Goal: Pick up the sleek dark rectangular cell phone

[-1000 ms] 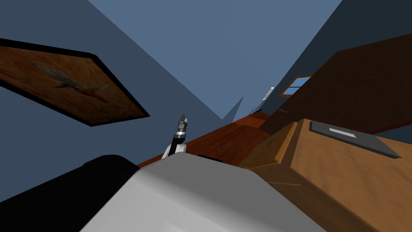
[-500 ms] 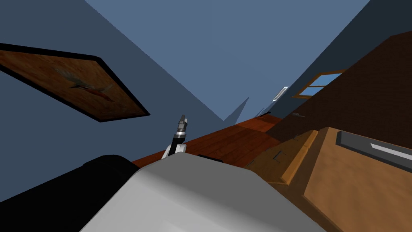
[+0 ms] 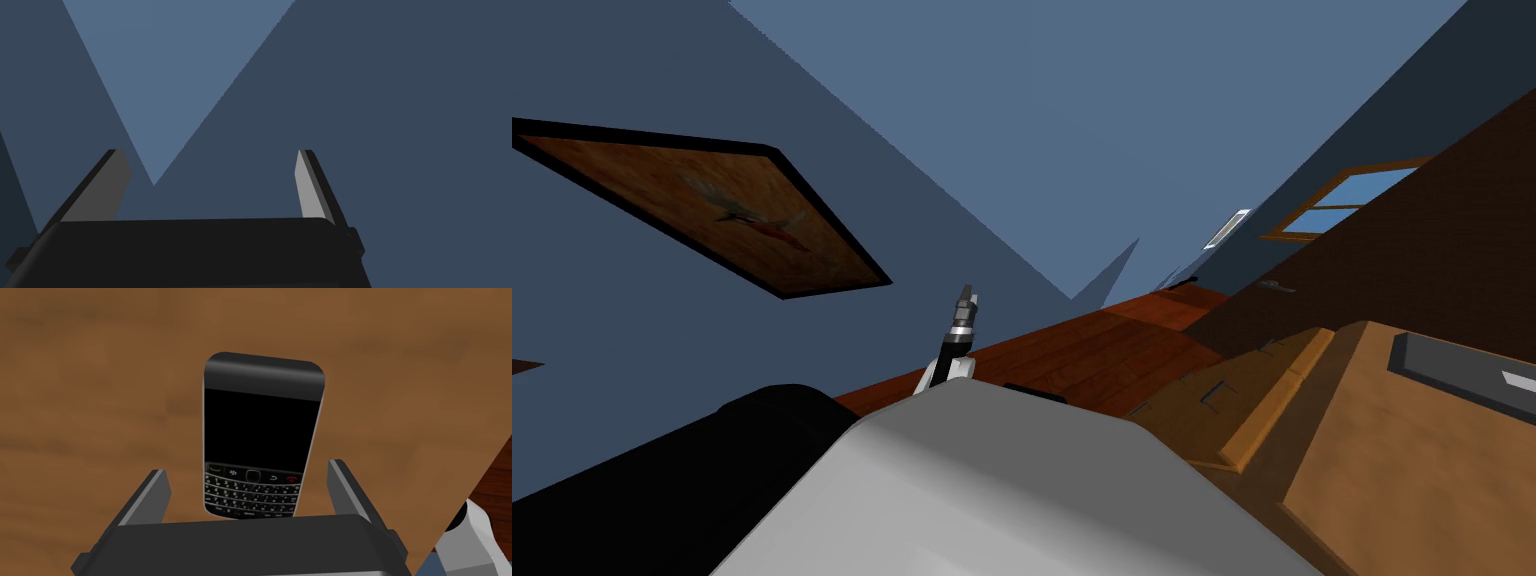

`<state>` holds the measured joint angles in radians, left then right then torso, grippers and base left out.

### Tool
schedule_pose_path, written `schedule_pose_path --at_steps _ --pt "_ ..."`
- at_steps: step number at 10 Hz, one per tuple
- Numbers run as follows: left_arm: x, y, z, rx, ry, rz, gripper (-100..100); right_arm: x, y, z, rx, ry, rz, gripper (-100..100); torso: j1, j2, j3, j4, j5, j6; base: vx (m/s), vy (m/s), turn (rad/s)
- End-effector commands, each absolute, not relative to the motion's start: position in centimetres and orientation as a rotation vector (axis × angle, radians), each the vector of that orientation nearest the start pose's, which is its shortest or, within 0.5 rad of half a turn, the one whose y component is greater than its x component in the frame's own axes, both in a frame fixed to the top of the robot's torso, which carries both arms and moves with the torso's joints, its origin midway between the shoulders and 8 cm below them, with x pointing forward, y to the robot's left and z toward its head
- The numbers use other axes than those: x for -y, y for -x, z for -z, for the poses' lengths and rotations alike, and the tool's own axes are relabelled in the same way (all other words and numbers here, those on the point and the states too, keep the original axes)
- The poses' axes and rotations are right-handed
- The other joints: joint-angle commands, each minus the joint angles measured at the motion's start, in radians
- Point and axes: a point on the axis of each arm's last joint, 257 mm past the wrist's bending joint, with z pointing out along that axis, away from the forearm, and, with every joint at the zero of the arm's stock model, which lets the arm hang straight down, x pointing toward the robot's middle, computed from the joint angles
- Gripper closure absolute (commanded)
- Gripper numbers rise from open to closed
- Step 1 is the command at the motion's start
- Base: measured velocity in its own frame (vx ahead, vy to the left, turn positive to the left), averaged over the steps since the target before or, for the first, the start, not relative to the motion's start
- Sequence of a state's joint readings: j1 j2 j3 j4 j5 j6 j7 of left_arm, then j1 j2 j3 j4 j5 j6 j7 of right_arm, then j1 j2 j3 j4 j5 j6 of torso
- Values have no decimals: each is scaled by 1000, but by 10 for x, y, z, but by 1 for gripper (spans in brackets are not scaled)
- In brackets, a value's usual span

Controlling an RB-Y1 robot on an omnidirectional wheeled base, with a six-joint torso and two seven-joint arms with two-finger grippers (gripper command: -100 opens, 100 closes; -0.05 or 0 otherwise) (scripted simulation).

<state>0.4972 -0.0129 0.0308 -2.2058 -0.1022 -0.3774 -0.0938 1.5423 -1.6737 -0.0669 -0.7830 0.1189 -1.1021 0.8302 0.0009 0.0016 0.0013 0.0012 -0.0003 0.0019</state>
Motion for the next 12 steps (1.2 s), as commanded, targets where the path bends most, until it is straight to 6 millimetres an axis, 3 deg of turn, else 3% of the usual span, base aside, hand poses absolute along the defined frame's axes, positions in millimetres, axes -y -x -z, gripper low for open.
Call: schedule_pose_path --at_steps 1,3,4,8,9,10,12 --pt "-290 -375 34 -816 715 1072 0 736 93 200 -2937 1023 85 -100 0 0 0 0 0 0 -16 -4 34" --pt "-290 -375 34 -816 715 1072 0 736 87 201 -2926 1027 92 -100 0 -1 0 0 0 0 -2 -1 -7" --pt "-290 -375 34 -816 715 1072 0 736 87 201 -2926 1026 92 100 0 -1 -1 0 0 0 0 0 0" --pt "-290 -375 34 -816 715 1072 0 736 88 201 -2927 1023 90 100 0 -2 -1 0 0 -1 0 0 0" --pt "-290 -375 34 -816 715 1072 0 736 88 201 -2927 1024 90 0 0 -2 -1 0 0 0 0 0 0" --pt "-290 -375 34 -816 715 1072 0 739 79 192 -2915 1046 89 100 0 -2 -1 0 0 0 16 3 -104" --pt "-290 -375 34 -816 715 1072 0 740 76 188 -2912 1056 88 100 0 -3 -2 0 0 0 19 6 -47"
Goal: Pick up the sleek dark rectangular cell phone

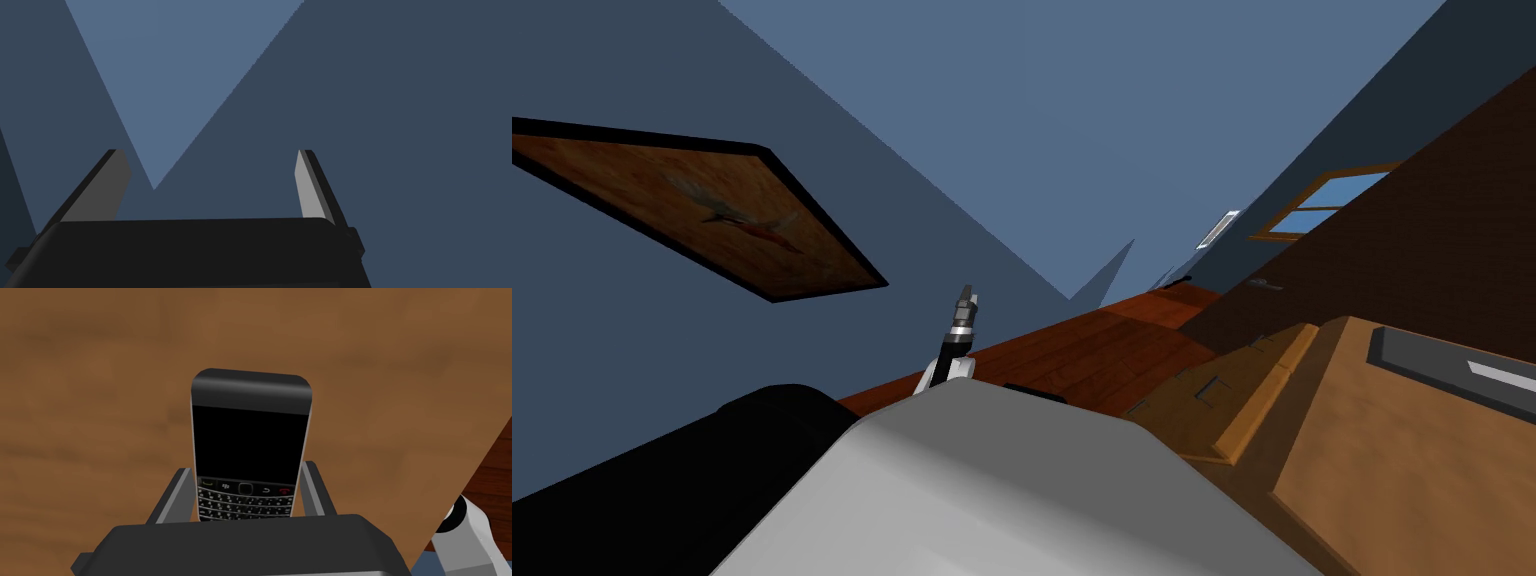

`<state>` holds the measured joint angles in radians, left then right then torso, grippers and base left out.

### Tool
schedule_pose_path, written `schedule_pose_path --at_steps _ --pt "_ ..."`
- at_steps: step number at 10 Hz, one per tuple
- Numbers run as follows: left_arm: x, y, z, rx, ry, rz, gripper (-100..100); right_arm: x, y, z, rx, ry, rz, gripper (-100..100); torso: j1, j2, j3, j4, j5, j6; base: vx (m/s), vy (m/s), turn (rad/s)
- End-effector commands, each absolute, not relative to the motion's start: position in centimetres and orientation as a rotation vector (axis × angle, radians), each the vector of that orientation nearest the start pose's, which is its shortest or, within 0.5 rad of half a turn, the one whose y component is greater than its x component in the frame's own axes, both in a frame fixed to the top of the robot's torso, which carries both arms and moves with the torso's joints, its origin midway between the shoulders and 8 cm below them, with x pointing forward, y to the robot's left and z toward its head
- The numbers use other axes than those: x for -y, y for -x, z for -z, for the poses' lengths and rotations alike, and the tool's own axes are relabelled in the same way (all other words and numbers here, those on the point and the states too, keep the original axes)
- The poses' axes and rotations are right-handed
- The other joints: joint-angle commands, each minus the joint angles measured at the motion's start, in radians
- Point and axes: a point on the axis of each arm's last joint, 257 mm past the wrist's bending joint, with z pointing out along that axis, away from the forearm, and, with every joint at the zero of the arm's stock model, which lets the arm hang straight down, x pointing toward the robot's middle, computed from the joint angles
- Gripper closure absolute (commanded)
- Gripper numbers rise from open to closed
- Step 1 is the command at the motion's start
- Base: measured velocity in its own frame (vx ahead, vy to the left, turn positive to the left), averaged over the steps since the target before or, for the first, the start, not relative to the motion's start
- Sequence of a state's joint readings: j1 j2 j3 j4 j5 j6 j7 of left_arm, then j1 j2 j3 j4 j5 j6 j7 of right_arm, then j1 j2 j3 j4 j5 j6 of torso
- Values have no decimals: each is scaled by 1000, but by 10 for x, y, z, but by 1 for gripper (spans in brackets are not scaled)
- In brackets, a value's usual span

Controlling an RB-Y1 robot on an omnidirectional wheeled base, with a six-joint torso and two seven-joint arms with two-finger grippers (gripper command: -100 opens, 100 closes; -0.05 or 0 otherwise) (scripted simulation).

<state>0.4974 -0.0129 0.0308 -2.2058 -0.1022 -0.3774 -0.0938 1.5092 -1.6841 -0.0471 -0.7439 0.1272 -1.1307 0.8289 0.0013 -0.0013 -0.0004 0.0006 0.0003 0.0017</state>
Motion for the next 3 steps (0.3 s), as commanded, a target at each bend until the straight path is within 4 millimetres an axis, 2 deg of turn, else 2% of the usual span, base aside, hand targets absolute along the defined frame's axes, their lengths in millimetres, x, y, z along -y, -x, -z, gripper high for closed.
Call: schedule_pose_path --at_steps 1,2,3 --pt "-290 -375 34 -816 715 1072 0 742 71 181 -2907 1071 85 100 0 0 0 0 0 0 22 5 -95" --pt "-290 -375 34 -816 715 1072 0 741 73 186 -2911 1063 88 100 0 0 0 0 0 0 11 3 -20" --pt "-290 -375 34 -816 715 1072 0 741 73 185 -2909 1064 87 0 0 0 0 0 0 0 0 0 0"
